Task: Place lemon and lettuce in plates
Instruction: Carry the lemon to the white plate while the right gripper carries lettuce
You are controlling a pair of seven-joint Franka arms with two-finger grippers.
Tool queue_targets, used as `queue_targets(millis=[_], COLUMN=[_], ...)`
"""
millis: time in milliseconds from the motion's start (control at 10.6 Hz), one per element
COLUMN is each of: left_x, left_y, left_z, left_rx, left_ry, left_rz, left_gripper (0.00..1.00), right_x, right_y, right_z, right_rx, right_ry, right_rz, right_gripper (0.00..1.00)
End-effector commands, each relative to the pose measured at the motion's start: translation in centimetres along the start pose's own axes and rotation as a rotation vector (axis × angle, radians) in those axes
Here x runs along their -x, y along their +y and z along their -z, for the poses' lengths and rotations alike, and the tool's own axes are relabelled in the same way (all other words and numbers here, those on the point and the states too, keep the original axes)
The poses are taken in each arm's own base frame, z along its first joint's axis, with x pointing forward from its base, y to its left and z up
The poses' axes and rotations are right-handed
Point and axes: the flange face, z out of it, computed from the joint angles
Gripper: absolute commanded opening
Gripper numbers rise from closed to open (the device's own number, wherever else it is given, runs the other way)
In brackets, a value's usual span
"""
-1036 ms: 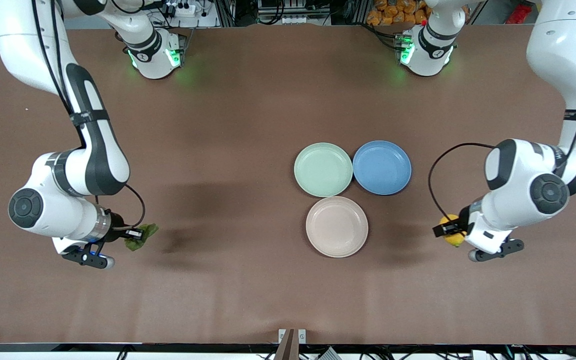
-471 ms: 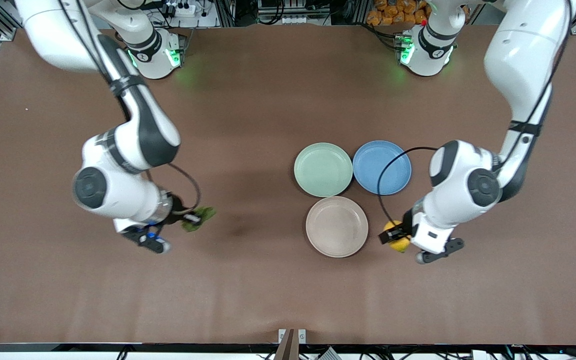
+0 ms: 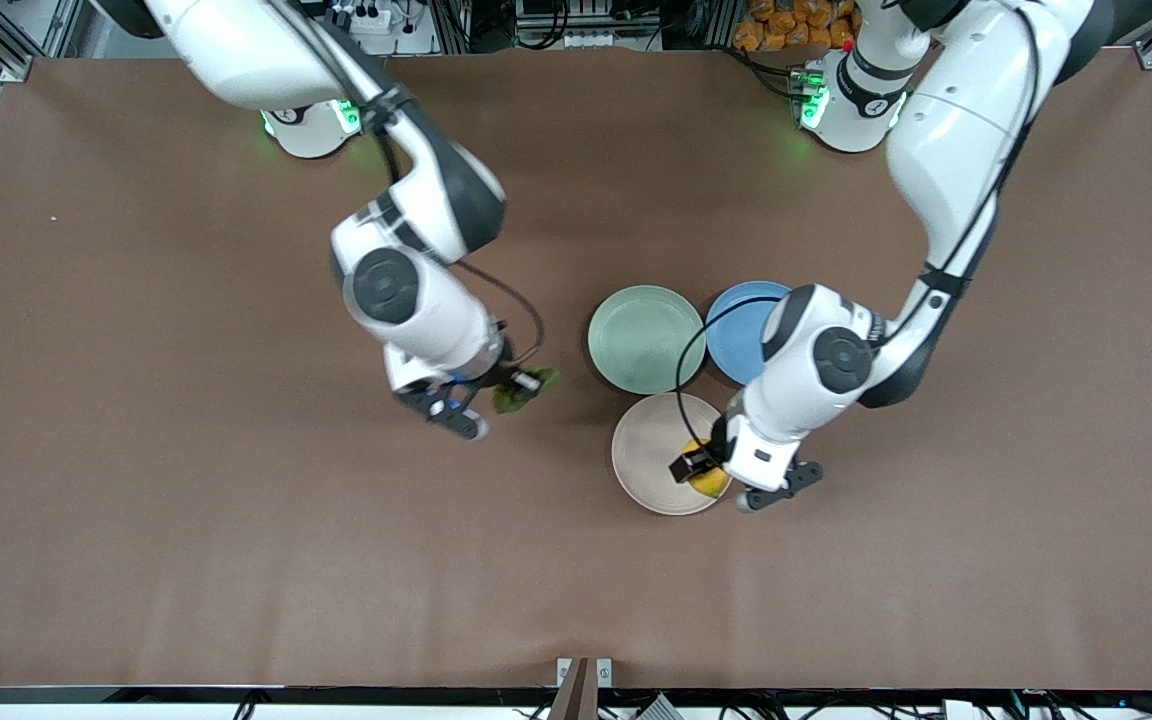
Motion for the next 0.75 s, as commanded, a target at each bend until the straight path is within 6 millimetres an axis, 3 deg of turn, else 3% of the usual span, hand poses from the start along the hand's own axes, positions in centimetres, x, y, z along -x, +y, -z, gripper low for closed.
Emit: queue_targets(millis=[0, 283, 377, 565, 659], left_x=[1.2, 0.3, -0.7, -3.6, -4.7], left_y=[0.9, 0.4, -0.2, -2.3, -3.3], left_z=[-1.9, -1.2, -0.7, 1.1, 2.0], left_rx=[-0.054, -0.07, -0.069, -0.066, -0.07], left_ry=[0.059, 0.091, 0.098, 0.122, 0.13], left_rz=[-0.023, -0.025, -0.008, 0.04, 0.061], left_gripper=[1.0, 1.0, 1.0, 1.0, 1.0], right_x=[5.6, 11.4, 13.7, 15.8, 16.0], right_y=[-2.5, -4.6, -5.0, -5.1, -5.1], right_z=[-3.0, -8.6, -10.7, -12.4, -12.6], right_rx=[-0.011, -0.046, -0.057, -0.046, -0.045], right_ry=[0.031, 0.088, 0.094, 0.112, 0.11], right_rz=[-0.039, -0.091, -0.103, -0.12, -0.147], right_gripper=[0.0, 0.0, 0.0, 0.02, 0.34])
